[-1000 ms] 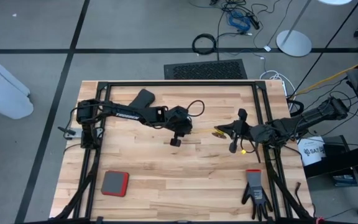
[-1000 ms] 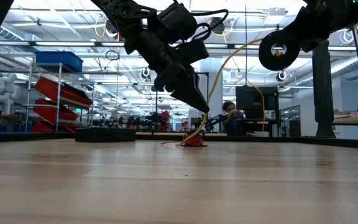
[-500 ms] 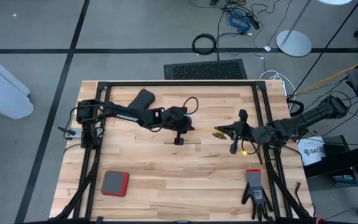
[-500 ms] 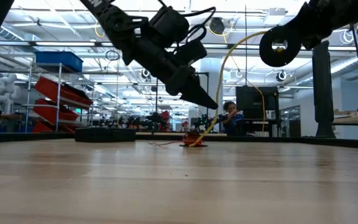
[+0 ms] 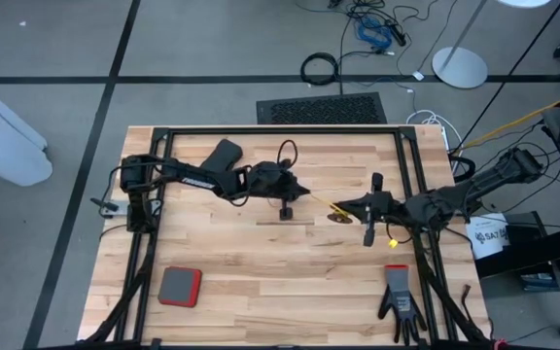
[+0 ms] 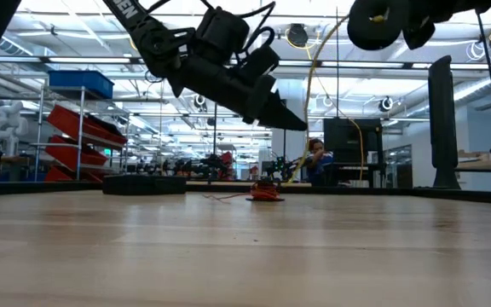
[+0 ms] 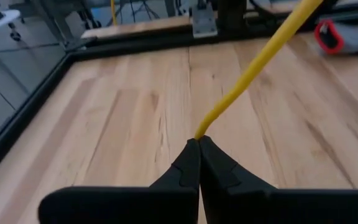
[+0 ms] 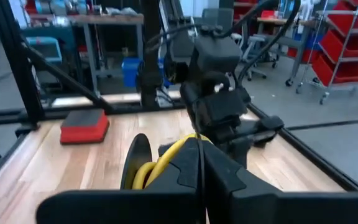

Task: Coil cords
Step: Coil the yellow wire on the spool

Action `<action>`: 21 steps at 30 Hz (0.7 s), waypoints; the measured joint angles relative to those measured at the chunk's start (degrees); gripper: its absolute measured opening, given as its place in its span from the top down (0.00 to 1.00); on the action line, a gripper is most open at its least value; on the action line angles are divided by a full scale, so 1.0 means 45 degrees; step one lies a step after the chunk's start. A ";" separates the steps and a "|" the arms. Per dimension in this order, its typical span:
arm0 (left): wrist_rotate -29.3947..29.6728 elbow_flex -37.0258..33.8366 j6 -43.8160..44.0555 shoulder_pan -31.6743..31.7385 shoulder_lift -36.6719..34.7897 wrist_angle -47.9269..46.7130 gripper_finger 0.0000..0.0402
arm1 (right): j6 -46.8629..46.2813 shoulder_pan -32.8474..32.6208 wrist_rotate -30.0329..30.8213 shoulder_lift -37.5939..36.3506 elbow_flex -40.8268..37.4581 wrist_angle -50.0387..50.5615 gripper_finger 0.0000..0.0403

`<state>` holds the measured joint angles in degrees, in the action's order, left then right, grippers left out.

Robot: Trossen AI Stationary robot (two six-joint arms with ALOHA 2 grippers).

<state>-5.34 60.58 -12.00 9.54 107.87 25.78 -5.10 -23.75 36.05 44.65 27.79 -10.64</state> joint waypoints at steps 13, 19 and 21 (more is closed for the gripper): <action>-0.0053 0.0102 0.0639 -0.0737 0.0704 0.1750 1.00 | 0.2501 0.1054 0.0598 0.2708 0.0010 -0.6106 1.00; 0.0298 0.0102 0.0713 -0.0885 0.0821 0.1643 1.00 | 0.2611 0.1711 0.1252 0.3936 0.0010 -0.6683 1.00; 0.0662 0.0097 0.0706 -0.0796 0.0821 0.1368 1.00 | 0.2617 0.1663 0.1578 0.3914 0.0010 -0.6383 1.00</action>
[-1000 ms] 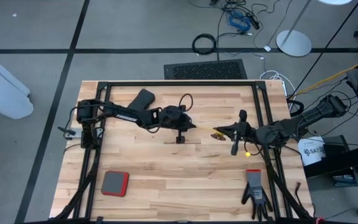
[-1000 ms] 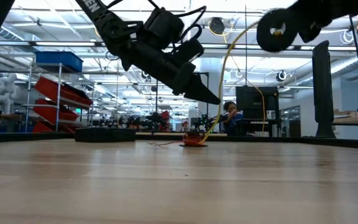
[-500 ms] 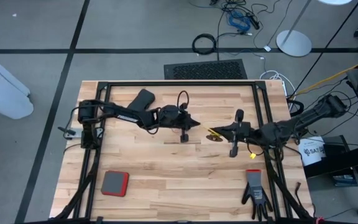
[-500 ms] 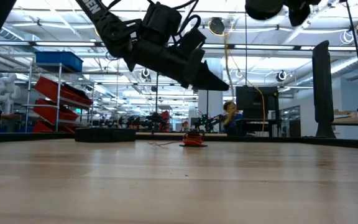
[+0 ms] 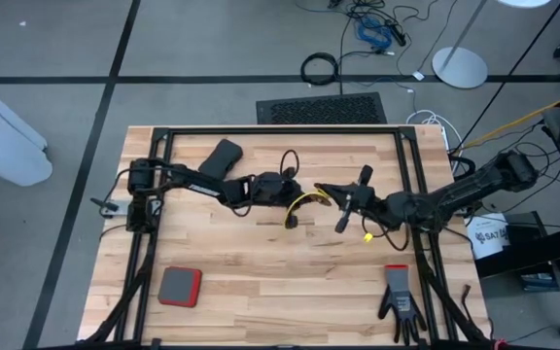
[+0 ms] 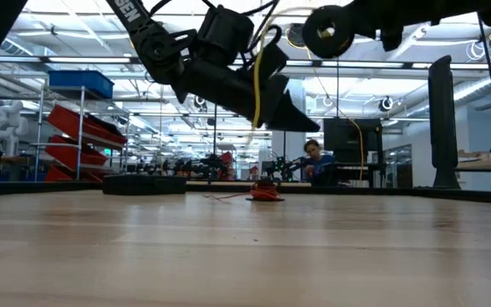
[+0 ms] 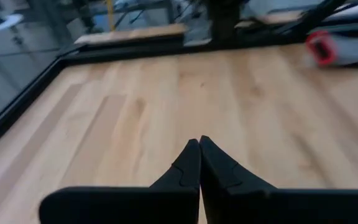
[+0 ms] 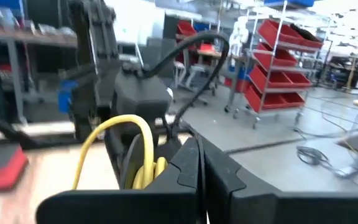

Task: Coil cords
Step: Coil the yellow wire on the spool

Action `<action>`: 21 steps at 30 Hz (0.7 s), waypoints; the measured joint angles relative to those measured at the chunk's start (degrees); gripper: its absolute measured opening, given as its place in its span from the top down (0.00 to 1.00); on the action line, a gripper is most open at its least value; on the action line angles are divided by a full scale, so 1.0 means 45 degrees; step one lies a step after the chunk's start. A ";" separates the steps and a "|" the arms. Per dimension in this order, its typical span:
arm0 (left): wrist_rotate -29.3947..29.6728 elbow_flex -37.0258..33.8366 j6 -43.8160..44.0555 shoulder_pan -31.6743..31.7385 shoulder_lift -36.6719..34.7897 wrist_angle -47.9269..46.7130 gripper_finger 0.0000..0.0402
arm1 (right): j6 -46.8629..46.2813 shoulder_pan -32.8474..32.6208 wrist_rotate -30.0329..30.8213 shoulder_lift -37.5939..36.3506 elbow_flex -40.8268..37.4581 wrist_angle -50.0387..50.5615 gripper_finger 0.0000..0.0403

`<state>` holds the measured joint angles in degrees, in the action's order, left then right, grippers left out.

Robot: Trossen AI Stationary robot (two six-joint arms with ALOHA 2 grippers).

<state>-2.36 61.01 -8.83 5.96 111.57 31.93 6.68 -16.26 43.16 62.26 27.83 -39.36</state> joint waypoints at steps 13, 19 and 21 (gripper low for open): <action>0.0537 -0.0010 0.0326 0.1681 -0.0382 -0.0465 0.81 | 0.0029 -0.1921 0.2771 -0.2372 -0.0005 0.3514 1.00; -0.2612 -0.0010 0.1455 0.1858 -0.0427 0.0481 0.80 | 0.0243 -0.2708 0.4239 -0.3257 -0.0005 0.4580 1.00; -0.3343 -0.0010 0.1533 0.1791 -0.0427 0.0610 0.80 | 0.0435 -0.2876 0.4524 -0.3514 -0.0005 0.4759 1.00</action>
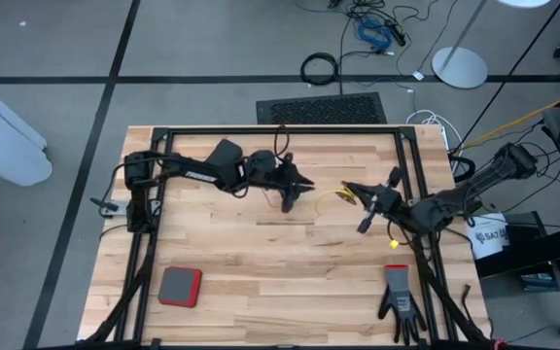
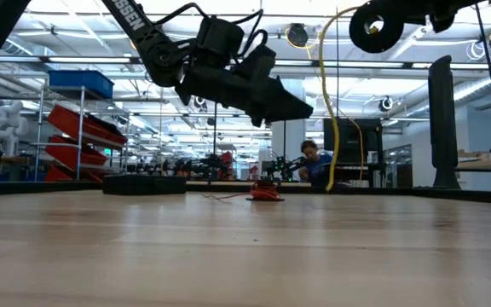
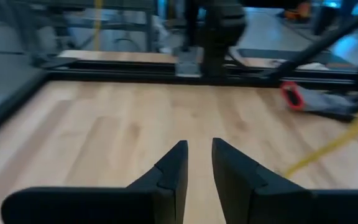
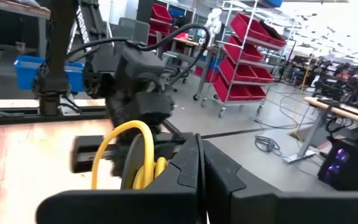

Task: Coil cords
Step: Coil the yellow wire on the spool

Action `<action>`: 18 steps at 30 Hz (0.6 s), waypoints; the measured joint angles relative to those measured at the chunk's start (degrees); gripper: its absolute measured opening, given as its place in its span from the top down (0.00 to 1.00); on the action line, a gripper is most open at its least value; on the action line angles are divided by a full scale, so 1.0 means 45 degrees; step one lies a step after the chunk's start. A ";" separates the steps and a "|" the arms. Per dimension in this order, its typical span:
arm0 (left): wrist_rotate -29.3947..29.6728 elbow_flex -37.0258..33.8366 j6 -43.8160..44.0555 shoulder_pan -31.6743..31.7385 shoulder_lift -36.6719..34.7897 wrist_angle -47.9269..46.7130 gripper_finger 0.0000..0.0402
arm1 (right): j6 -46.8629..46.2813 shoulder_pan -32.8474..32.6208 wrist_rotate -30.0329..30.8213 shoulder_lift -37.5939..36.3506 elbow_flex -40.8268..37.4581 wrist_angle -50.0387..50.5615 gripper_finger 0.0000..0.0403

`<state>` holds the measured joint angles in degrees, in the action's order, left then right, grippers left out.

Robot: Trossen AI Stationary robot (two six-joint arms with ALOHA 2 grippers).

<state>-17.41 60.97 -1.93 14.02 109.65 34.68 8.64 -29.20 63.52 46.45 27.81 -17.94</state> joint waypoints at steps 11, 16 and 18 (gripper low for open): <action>-0.1291 0.0000 -0.0409 -0.0675 0.0000 0.0143 0.80 | 0.0513 -0.0382 0.0289 -0.0586 0.0000 0.0175 1.00; -0.1632 0.0000 -0.0424 -0.0939 0.0000 0.0112 0.75 | 0.0227 -0.0381 0.0284 -0.0586 0.0000 0.0433 1.00; -0.1629 0.0000 -0.0402 -0.1047 0.0000 0.0097 0.68 | 0.0196 -0.0381 0.0275 -0.0586 0.0000 0.0449 1.00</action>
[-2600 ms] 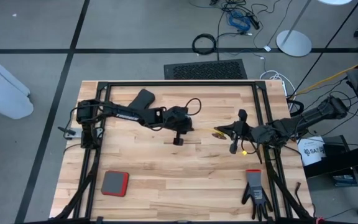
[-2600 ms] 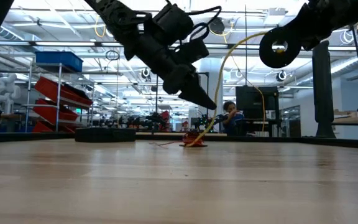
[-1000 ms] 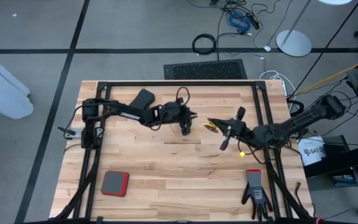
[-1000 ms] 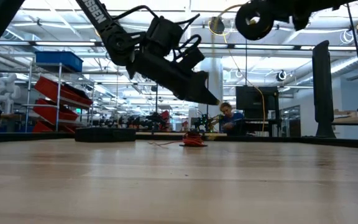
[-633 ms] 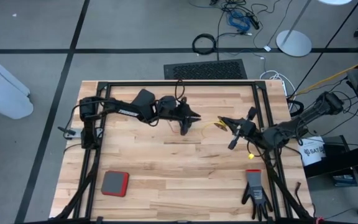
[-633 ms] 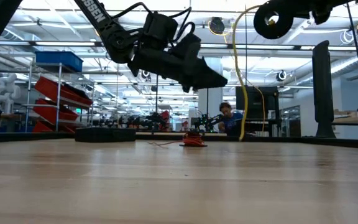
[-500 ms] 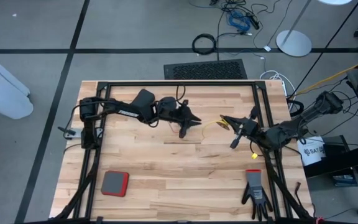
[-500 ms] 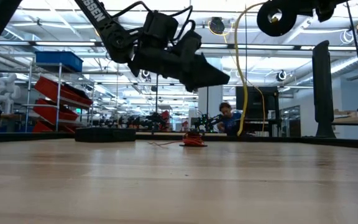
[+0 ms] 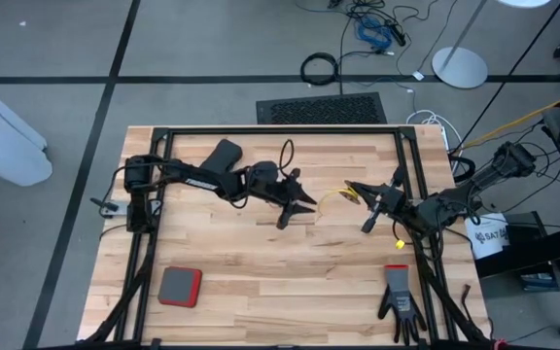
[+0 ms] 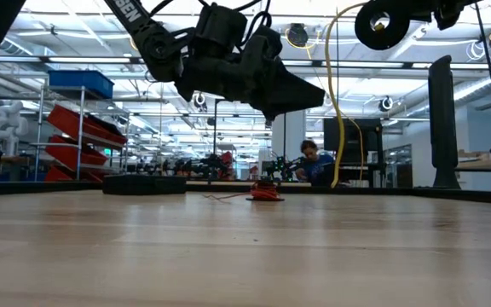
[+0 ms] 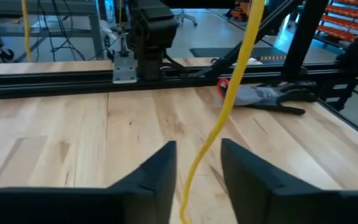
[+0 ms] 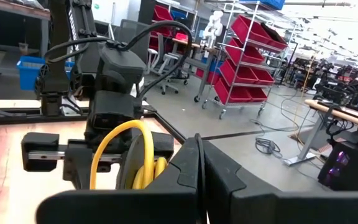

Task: Coil cords
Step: Coil the yellow wire on the spool

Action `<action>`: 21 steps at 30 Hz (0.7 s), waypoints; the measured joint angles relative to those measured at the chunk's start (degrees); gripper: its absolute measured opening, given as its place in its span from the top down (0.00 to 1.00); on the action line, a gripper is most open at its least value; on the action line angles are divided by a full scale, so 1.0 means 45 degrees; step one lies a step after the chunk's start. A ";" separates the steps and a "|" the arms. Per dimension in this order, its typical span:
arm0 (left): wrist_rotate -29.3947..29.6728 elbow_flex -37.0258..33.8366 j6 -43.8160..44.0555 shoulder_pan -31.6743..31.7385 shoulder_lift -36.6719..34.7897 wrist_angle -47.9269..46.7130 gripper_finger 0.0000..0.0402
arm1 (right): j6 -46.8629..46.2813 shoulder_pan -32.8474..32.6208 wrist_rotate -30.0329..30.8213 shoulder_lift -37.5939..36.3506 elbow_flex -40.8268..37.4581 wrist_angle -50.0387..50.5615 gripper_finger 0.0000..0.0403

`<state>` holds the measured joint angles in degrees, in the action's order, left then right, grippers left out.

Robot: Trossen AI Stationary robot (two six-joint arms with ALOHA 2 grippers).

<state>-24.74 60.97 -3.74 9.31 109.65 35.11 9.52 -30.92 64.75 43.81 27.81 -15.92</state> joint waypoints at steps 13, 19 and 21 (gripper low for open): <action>0.0172 0.0000 0.0084 -0.0554 0.0000 0.0122 0.55 | -0.0155 0.0000 -0.0044 0.0000 0.0000 -0.0005 1.00; 0.1835 0.0000 0.0211 -0.1050 0.0000 0.0635 0.55 | -0.0253 0.0000 -0.0058 0.0005 0.0000 -0.0010 1.00; 0.2402 0.0000 0.0280 -0.1177 0.0005 0.1012 0.55 | -0.0258 0.0000 -0.0058 0.0005 0.0000 -0.0010 1.00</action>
<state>-13.93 60.97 -2.47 4.01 109.67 39.67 8.36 -30.92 64.49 43.83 27.81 -15.97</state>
